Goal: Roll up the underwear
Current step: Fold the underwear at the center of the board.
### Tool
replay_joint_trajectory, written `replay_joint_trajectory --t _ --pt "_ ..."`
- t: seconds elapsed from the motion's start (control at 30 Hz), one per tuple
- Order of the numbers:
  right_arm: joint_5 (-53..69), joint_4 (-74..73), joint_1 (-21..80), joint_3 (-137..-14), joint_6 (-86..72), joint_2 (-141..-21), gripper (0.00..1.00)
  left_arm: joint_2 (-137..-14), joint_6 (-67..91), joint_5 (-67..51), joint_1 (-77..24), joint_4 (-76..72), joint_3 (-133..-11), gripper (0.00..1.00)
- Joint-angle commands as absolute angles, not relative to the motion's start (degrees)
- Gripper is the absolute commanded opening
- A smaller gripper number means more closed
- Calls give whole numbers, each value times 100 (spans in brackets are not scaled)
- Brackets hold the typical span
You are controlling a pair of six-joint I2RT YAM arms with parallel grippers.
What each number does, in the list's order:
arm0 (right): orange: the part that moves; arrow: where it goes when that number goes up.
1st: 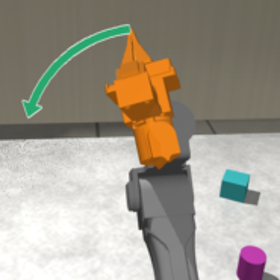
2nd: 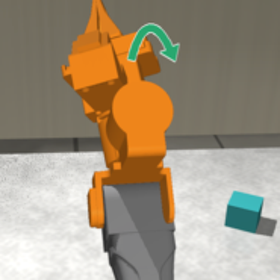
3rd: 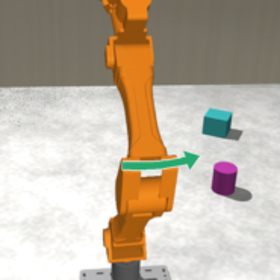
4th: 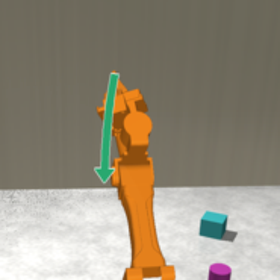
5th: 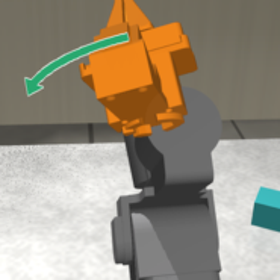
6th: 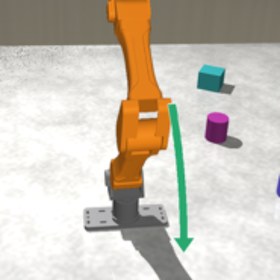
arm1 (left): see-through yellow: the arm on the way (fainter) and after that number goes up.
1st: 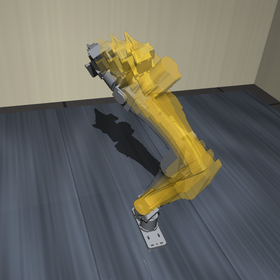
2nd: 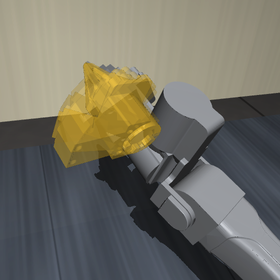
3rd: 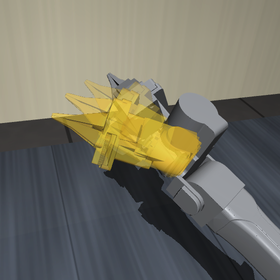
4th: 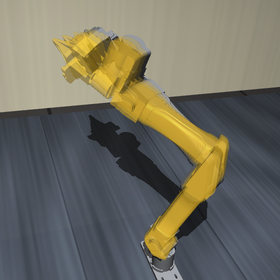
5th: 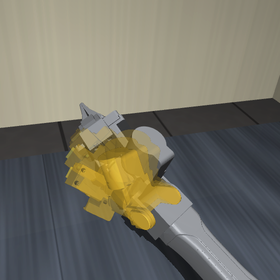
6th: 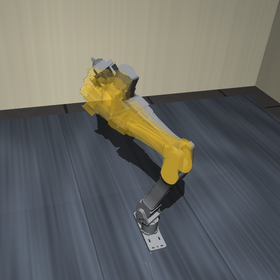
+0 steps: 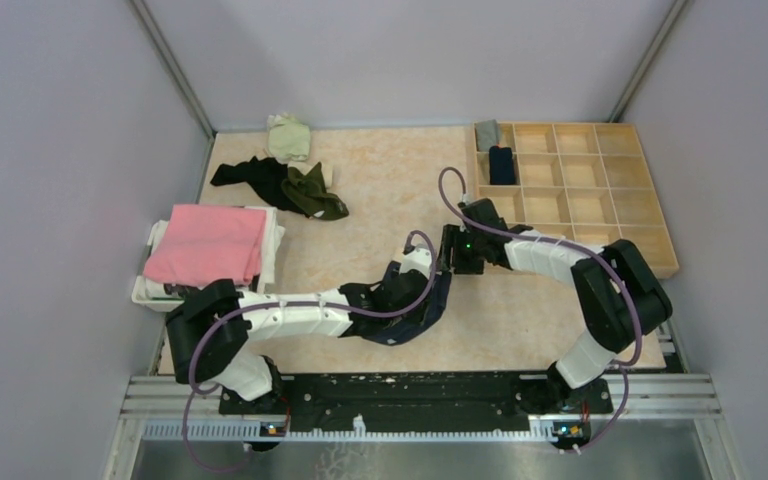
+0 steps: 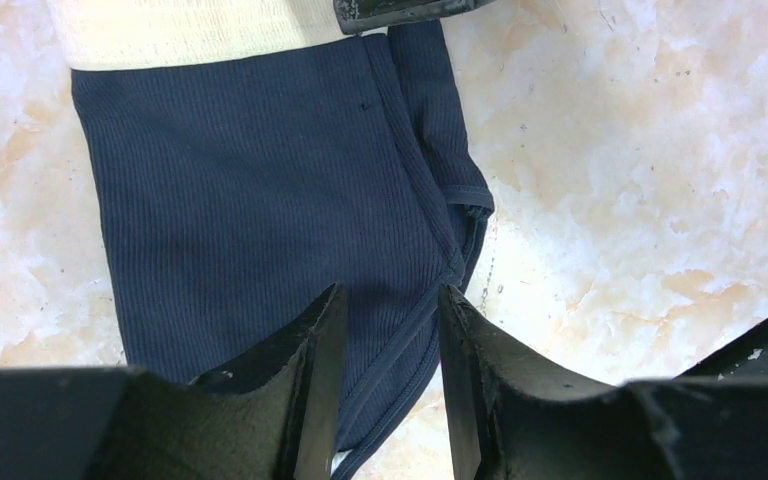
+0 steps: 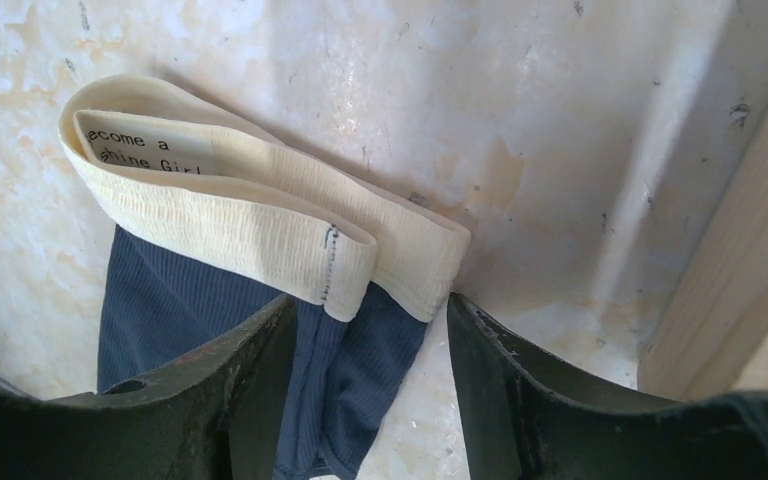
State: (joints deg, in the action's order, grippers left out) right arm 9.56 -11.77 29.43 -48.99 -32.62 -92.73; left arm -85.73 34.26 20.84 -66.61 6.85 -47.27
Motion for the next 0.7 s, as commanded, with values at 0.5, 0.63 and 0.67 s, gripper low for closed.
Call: replay_joint_trajectory --t 0.5,0.63,0.67 --pt "280 -1796 3118 -5581 -3031 -10028 46 -8757 3379 2047 -6662 510 -5005 45" --pt "158 -1837 3218 -5690 -3057 -10217 35 -8744 3399 2042 -6662 527 -4989 45" --pt "127 -1837 3221 -5702 -3066 -10266 33 -8737 3397 2045 -6662 535 -4980 45"
